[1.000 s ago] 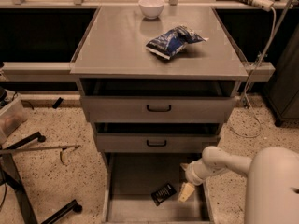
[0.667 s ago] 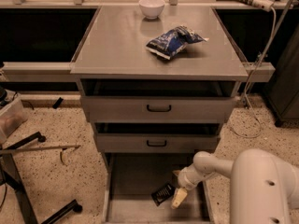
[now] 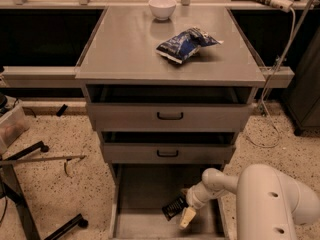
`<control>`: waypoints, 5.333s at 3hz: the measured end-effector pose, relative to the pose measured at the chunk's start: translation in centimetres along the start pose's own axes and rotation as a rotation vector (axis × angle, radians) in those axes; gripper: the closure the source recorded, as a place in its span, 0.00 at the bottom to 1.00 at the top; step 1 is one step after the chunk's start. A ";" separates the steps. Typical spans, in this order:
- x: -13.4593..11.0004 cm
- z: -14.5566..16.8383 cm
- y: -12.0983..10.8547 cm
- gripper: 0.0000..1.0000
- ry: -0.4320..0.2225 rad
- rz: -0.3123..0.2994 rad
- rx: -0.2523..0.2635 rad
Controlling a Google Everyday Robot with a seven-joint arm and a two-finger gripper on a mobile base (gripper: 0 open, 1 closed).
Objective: Pick rxbar chocolate from bottom drawer and place on counter
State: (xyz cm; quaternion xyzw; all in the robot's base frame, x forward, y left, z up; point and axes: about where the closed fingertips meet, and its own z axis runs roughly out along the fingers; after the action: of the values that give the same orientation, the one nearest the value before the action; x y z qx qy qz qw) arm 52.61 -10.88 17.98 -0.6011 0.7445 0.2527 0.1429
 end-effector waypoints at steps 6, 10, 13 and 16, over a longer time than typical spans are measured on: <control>-0.1 8.5 -4.0 0.00 -0.061 -0.048 0.093; 1.2 8.6 -5.9 0.19 -0.032 0.023 0.198; 0.7 7.8 -5.7 0.89 -0.032 0.023 0.198; -1.7 2.4 -4.2 1.00 -0.063 0.008 0.256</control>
Offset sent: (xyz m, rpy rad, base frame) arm 0.0205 0.0409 -0.0622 0.0701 -0.1343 -0.0056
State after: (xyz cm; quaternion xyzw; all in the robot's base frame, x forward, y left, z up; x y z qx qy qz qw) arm 56.80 -8.82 16.02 -0.5667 0.7683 0.1750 0.2408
